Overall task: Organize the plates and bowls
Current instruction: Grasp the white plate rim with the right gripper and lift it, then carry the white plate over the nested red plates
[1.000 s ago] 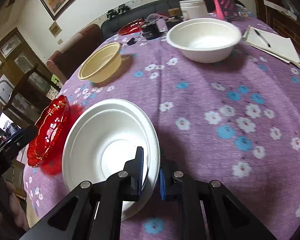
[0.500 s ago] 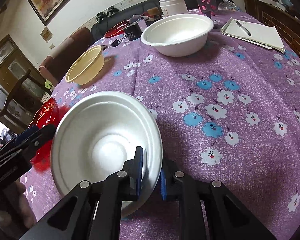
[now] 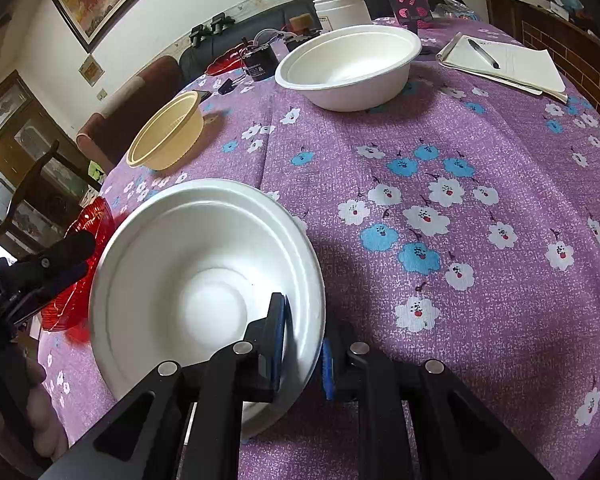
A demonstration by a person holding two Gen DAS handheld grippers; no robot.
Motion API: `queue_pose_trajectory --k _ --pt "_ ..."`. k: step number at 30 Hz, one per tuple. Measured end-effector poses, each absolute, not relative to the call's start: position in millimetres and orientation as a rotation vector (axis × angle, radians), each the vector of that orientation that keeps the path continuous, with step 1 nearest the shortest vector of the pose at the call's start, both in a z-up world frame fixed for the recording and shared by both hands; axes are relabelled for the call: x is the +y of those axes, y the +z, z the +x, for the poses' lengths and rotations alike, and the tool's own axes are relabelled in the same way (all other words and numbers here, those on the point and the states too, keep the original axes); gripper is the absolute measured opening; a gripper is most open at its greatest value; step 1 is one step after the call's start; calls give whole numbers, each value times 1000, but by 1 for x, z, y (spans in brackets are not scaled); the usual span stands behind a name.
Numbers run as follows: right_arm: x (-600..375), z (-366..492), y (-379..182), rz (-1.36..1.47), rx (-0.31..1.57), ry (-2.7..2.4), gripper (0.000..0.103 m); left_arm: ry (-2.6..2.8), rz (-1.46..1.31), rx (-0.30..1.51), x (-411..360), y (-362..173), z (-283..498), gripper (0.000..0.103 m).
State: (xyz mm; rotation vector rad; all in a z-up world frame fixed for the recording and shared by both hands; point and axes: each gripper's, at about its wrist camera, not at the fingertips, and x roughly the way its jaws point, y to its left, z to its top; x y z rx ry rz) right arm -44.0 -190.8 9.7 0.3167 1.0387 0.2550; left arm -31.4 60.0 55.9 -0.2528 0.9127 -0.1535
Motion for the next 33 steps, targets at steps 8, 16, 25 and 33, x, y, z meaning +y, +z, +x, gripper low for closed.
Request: queue_pose_trajectory --k 8,16,25,33 --pt "-189 -44 11 313 1043 238 17 -270 -195 994 19 33 -27 74" --pt "-160 -47 40 278 983 300 17 -291 -231 1014 39 41 -40 38" --pt "-56 -16 73 228 980 499 17 -120 -338 858 141 94 -56 44" --pt "44 9 72 119 1002 598 17 67 -387 862 224 85 -46 45"
